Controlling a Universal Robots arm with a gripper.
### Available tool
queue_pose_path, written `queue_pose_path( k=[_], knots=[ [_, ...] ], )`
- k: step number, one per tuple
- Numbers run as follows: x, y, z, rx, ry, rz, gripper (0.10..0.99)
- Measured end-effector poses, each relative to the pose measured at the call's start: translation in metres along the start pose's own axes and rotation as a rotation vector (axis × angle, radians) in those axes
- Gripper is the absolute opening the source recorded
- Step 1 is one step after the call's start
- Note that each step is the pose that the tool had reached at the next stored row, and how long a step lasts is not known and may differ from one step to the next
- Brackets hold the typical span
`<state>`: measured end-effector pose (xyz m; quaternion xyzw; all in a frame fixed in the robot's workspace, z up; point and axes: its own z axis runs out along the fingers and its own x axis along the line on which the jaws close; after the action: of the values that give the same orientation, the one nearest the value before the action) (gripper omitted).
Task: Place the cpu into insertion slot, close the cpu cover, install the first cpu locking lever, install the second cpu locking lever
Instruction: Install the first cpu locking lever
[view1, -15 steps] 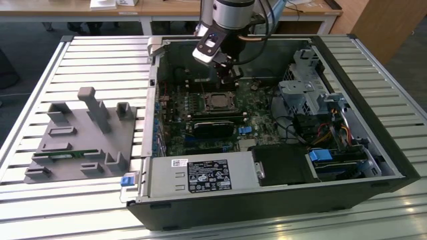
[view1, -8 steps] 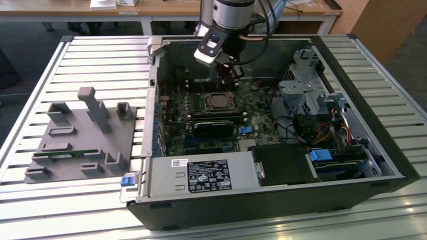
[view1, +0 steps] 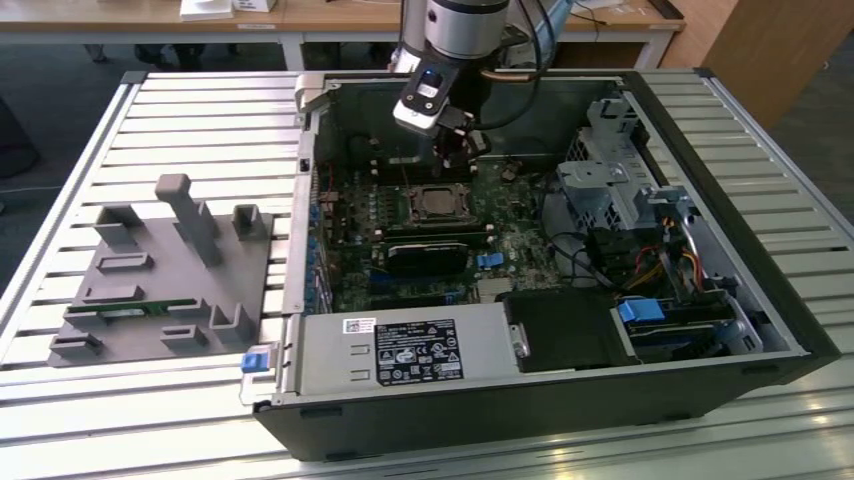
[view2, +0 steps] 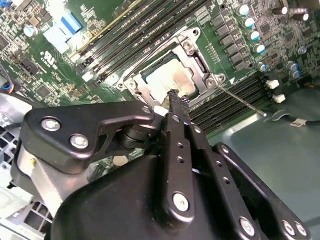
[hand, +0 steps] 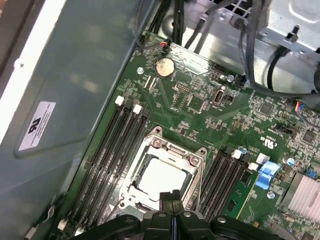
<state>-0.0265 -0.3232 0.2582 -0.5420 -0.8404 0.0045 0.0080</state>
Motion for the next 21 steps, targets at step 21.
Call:
queue_pose_path(
  k=[21],
  knots=[
    [0.0007, -0.0015, 0.0001, 0.0, -0.0035, -0.172, 0.106]
  ],
)
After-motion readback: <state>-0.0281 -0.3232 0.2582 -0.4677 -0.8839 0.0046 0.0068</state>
